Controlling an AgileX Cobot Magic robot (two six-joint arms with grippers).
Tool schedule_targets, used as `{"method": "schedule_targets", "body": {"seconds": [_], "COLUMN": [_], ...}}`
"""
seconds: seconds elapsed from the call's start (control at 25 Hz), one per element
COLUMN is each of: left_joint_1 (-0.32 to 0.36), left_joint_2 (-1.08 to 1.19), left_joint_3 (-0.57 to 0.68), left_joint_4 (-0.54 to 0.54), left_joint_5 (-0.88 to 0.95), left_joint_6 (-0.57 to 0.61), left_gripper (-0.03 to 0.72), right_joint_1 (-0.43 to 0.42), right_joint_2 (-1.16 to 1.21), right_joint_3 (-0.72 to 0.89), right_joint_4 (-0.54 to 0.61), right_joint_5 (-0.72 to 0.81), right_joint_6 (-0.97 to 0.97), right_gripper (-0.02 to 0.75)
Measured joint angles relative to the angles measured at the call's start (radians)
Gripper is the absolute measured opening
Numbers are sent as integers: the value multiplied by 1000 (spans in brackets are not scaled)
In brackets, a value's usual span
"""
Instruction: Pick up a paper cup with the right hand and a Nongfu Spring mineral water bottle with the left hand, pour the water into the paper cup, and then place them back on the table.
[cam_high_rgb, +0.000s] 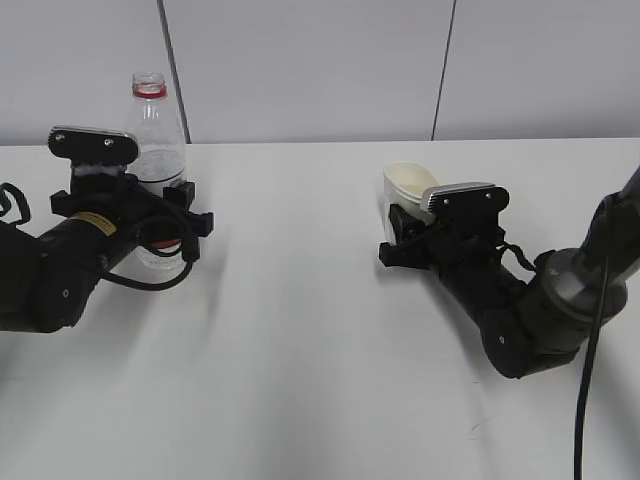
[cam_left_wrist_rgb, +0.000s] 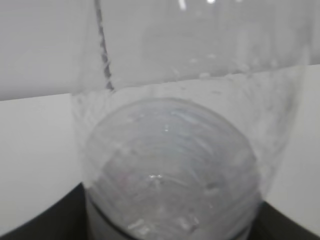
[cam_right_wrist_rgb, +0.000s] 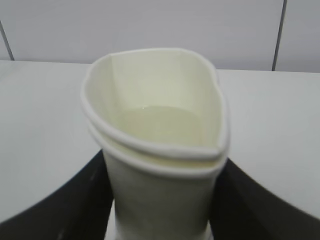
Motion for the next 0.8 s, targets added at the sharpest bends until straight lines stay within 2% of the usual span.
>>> {"method": "schedule_targets", "body": {"seconds": [0.16,0.4,0.8], "left_joint_1": [0,0,0], "left_joint_2": [0,0,0], "left_joint_3": [0,0,0], "left_joint_4": [0,0,1], "left_joint_5": [0,0,0], "left_joint_6": [0,0,0], "left_gripper": [394,394,394], "right_joint_1": [0,0,2], "right_joint_2": [2,5,-19], "right_joint_3": [0,0,42], "right_joint_4": [0,0,2], "right_joint_5": [-4,10,14], "right_joint_6": [0,0,0], "right_gripper": [407,508,524]}}
